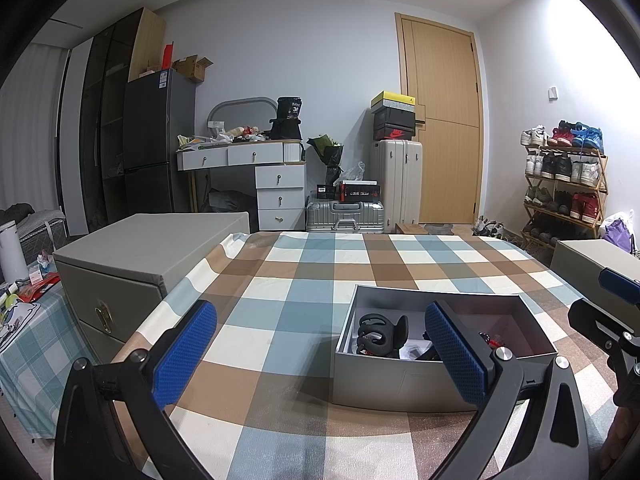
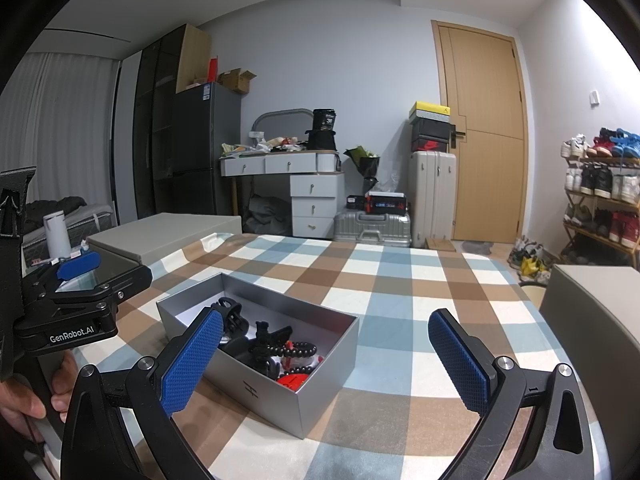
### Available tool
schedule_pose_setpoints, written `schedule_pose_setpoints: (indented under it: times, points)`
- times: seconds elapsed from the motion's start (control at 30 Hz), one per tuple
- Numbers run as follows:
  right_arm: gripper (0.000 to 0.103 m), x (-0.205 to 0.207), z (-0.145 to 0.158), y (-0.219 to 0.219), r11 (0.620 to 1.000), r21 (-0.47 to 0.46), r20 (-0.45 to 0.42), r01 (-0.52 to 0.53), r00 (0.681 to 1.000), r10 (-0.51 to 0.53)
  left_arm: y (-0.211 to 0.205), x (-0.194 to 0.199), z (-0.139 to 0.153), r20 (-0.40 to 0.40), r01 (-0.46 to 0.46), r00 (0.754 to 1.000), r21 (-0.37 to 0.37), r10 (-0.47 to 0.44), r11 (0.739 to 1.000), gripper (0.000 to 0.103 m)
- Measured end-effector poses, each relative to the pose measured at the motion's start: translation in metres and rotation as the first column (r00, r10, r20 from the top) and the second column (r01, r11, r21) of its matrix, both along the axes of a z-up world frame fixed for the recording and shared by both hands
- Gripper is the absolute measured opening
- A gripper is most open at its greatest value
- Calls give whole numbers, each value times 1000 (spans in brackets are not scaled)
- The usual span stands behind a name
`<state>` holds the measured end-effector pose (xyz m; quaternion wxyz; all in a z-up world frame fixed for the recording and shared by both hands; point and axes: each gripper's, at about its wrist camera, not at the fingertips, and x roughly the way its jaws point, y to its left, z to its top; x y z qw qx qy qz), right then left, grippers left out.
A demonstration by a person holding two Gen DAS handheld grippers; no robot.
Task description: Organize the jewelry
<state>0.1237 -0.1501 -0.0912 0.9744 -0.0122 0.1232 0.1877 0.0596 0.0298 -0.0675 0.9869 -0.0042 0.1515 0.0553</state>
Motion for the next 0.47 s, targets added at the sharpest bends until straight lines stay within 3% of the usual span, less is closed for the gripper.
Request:
schedule_pose_setpoints:
  times: [0.47]
  points:
    - [103, 0, 0, 0, 1000, 0, 0, 0, 1000, 0, -2, 5, -3, -7, 23, 1000, 6, -23, 1000, 102]
